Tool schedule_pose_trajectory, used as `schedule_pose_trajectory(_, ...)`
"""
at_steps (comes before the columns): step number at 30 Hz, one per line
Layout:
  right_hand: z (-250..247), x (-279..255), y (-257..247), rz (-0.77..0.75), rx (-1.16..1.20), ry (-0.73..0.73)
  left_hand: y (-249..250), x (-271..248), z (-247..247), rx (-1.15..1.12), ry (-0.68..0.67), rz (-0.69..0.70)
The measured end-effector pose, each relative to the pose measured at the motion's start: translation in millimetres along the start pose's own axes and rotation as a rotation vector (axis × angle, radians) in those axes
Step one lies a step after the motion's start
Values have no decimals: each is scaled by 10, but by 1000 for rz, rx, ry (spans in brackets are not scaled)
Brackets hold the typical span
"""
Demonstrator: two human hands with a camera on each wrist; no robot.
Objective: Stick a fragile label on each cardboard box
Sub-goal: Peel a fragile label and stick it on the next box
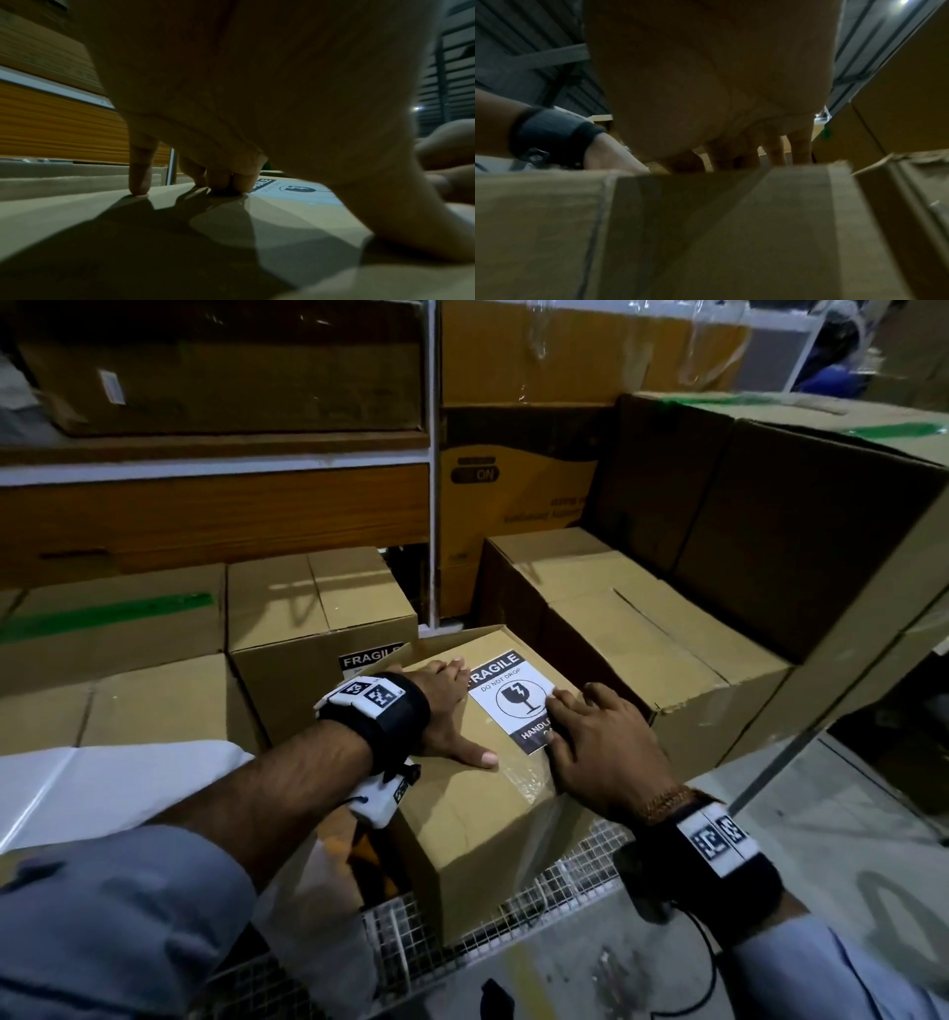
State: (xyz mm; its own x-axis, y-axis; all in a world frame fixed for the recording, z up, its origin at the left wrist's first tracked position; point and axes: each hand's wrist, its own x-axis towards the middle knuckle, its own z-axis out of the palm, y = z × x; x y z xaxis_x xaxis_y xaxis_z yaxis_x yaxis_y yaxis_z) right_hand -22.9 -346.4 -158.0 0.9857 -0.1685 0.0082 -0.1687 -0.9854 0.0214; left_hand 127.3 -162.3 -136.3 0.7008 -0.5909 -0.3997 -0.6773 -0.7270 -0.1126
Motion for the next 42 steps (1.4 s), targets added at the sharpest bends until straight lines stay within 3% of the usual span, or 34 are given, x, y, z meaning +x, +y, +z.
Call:
schedule_pose_trajectory(6,-2,-243,103,-6,-3,41,-9,17,24,-4,21,4)
schedule_pose_trajectory(16,-59,-328,-141,-27,-129,40,2,-2,23,-8,20,-10)
schedule_pose_trajectory(20,12,-284,-280,-147,-55,27,9,11,16,3,6,-13)
schedule_pose_trajectory(25,68,-325,-252,-175,50,18,24,26,12,18,8,-8)
schedule_pose_trajectory(29,-38,-445,-172,-224,147,114,23,29,28,28,26,-1)
schedule_pose_trajectory(33,-25,-453,-64,-166,158,146,3,37,34,15,30,1)
schedule_pose_trajectory(38,10,-358,190,22,87,142,-15,22,39,9,31,3)
schedule_pose_trajectory(42,-2,-327,131,4,0,127,19,14,11,4,20,-5)
